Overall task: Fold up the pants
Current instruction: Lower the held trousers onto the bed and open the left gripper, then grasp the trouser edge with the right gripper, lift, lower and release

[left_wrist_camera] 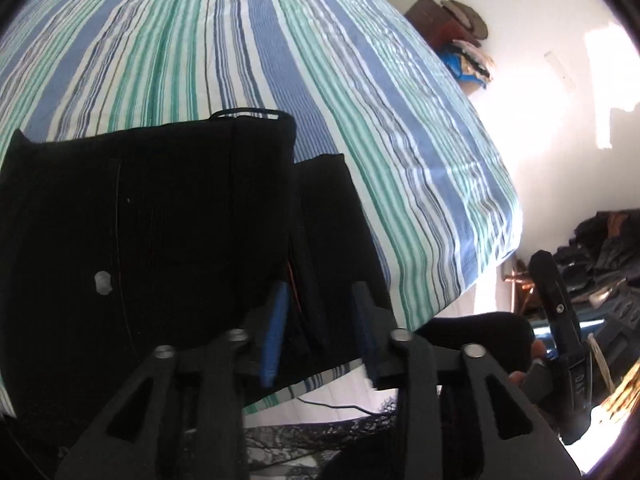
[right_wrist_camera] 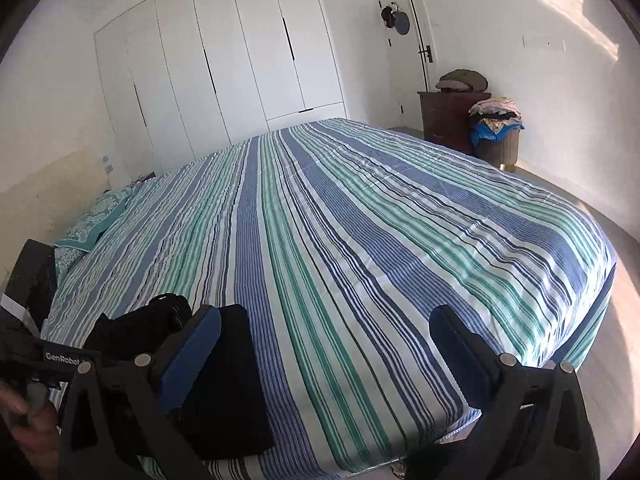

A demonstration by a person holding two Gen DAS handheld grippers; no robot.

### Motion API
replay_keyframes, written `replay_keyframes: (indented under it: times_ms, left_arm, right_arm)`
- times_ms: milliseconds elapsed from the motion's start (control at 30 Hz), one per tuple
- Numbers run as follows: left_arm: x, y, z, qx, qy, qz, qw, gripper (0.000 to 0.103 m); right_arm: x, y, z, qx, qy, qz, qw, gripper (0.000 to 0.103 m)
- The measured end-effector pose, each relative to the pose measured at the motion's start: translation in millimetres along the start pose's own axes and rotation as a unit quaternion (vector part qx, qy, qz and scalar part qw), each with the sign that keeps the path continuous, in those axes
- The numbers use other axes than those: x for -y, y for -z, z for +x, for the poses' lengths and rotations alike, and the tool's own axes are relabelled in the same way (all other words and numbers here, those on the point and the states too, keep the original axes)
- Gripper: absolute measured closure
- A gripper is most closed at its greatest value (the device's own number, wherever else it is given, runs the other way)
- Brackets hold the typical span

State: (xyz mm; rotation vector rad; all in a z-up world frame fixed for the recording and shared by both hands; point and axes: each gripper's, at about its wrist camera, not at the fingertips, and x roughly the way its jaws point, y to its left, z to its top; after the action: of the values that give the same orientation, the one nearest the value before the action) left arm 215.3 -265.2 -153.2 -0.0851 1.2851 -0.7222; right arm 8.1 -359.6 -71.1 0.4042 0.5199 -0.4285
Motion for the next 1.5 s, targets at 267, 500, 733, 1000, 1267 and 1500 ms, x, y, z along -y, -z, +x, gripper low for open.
replay_keyframes:
  times_ms: [267, 500, 733, 1000, 1267, 1500]
  left_arm:
    - [-103, 34, -121, 0.152, -0.081, -0.058, 0.9834, 0.018]
    - [-213, 108, -128, 0.215, -0.178, -0.183, 0.9426, 0.018]
    - [-249, 128, -127, 0.228, -0.190, -0.247, 0.9223, 0.024]
    - [-260, 131, -128, 0.229, -0.181, -0.266, 0.9190, 0.024]
    - [-245, 129, -134, 0.243, -0.189, -0.230, 0.9231, 0.024]
    - [-215, 120, -123, 0.237, -0.201, -0.156, 0.9375, 0.024]
  right_arm:
    - [-62, 33, 38, -0.161, -0.249, -0.031, 0.955, 0.000]
    - [-107, 70, 100, -0.301, -0.214, -0.084, 0.926, 0.022]
    - [-101, 66, 136, -0.362, -0.214, -0.040, 0.907, 0.054]
    - [-111, 21, 99, -0.306, -0.280, 0.011, 0.910, 0.081]
    - [-100, -19, 52, -0.258, -0.326, 0.010, 0.910, 0.082]
    - [-35, 27, 89, -0.295, -0.170, -0.007, 0.940, 0.082]
